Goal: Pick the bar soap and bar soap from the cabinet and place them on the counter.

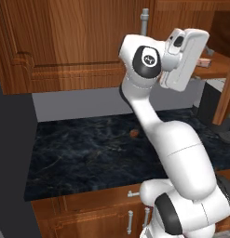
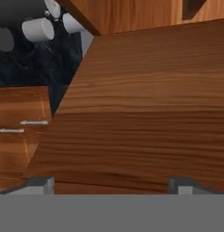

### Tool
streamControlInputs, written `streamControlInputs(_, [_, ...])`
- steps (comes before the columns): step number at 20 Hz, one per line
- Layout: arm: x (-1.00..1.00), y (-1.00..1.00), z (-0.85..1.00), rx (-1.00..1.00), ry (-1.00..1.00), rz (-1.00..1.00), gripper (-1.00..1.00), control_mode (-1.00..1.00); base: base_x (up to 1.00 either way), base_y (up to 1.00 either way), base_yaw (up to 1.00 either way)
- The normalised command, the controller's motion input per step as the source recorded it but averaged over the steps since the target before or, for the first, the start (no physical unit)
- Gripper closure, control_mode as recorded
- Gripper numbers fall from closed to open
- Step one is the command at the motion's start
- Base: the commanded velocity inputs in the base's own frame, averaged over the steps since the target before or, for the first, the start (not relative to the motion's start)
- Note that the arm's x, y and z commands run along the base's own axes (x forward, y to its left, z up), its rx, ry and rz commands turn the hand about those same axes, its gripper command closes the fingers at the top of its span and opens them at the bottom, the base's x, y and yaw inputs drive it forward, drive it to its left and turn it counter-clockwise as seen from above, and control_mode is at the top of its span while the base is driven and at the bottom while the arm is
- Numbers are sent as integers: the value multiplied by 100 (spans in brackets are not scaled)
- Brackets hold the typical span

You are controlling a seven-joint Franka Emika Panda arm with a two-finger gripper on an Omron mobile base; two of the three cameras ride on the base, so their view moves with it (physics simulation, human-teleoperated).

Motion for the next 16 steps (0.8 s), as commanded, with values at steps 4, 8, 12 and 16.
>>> streamControlInputs(4, [0, -25, -2, -13, 1, -14, -100, -100, 0, 0, 0])
streamControlInputs(8, [0, -19, -2, -10, 4, -15, -100, -100, 0, 0, 0])
streamControlInputs(12, [0, -27, 0, -2, 6, -13, -100, -100, 0, 0, 0])
streamControlInputs(16, [0, -34, 0, 0, 3, -13, -100, -100, 0, 0, 0])
